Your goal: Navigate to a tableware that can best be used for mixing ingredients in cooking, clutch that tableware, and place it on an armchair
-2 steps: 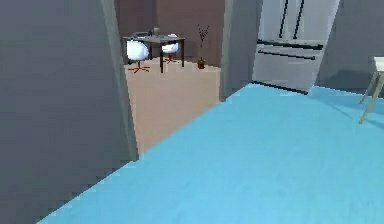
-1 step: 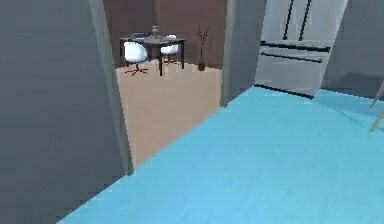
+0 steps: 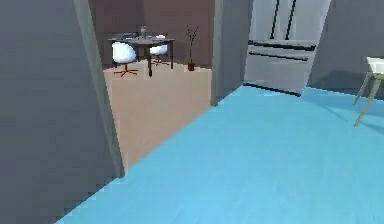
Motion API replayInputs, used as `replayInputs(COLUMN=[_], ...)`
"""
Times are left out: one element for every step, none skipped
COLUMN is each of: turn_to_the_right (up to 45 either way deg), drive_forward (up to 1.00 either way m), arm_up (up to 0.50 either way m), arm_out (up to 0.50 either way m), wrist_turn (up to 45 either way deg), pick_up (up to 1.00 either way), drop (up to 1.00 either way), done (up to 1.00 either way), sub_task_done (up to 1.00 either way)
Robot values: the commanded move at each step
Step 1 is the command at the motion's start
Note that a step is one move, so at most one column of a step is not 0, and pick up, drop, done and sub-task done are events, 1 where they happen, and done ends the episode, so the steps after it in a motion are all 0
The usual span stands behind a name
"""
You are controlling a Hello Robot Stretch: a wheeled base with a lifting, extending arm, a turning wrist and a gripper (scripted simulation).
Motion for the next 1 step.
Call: replayInputs(turn_to_the_right=[0.0], drive_forward=[1.0], arm_up=[0.0], arm_out=[0.0], wrist_turn=[0.0], pick_up=[0.0], drop=[0.0], done=[0.0], sub_task_done=[0.0])
